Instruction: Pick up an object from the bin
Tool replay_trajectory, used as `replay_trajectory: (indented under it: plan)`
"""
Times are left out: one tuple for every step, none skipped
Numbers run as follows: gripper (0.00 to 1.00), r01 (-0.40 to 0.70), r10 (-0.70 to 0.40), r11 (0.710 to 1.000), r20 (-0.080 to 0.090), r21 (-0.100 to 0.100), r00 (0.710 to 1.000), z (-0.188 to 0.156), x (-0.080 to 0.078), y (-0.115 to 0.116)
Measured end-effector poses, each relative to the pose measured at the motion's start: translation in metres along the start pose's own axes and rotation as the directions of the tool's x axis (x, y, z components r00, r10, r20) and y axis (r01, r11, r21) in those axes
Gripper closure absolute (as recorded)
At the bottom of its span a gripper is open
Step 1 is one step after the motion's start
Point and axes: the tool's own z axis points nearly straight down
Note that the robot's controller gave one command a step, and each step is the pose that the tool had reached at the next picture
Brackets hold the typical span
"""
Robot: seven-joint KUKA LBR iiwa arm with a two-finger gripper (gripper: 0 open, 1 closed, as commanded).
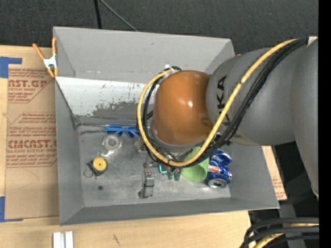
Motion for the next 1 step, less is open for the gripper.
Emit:
replay_trajectory:
  plan:
    - [0.0,-0.111,0.111,0.994,0.005,-0.002,0.994,0.1205,-0.021,0.0679]
